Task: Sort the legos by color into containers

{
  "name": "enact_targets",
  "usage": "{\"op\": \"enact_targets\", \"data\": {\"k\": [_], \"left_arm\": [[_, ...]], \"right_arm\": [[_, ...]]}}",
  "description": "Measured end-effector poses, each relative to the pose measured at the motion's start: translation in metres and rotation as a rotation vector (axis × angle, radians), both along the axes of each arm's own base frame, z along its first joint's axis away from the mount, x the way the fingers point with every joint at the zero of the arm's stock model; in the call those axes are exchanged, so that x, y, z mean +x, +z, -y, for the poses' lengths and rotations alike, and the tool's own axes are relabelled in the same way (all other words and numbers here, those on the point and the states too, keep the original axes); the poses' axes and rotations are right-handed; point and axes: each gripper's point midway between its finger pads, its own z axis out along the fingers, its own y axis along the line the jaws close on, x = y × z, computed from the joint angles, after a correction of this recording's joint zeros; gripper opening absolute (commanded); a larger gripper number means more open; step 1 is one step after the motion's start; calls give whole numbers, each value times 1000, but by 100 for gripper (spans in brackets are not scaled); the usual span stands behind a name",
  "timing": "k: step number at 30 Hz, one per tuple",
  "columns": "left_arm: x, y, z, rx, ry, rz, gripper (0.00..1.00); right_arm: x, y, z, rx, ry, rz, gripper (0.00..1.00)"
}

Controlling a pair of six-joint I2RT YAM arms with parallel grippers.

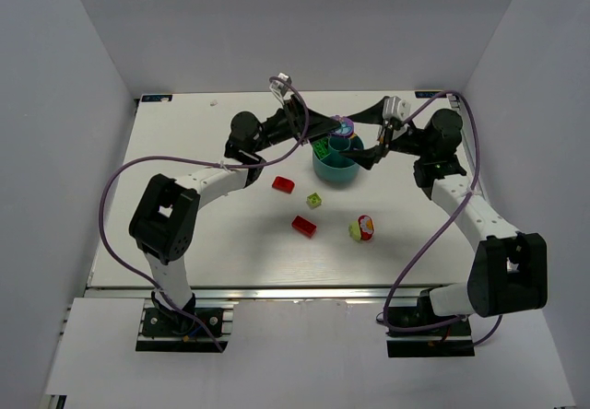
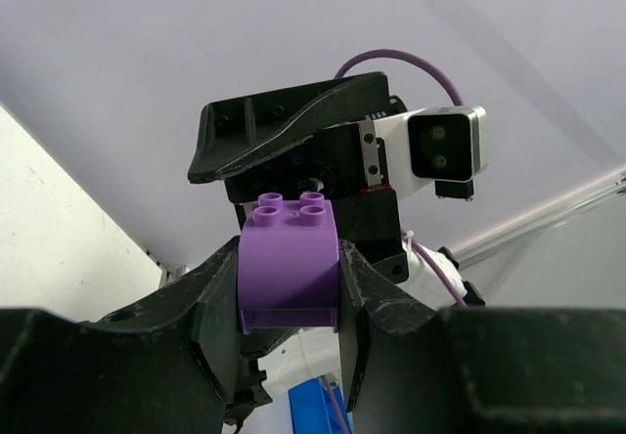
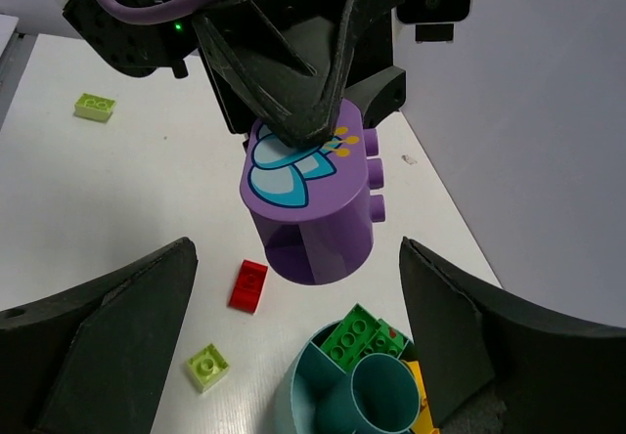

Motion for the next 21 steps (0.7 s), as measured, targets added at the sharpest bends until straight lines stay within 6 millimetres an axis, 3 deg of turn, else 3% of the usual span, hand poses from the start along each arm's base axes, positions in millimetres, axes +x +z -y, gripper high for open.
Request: {"op": "enact_targets", "data": {"k": [21], "left_arm": [[6, 2, -9, -40, -1, -8, 0]], "right_arm": [[13, 28, 2, 46, -107, 106, 88]]}}
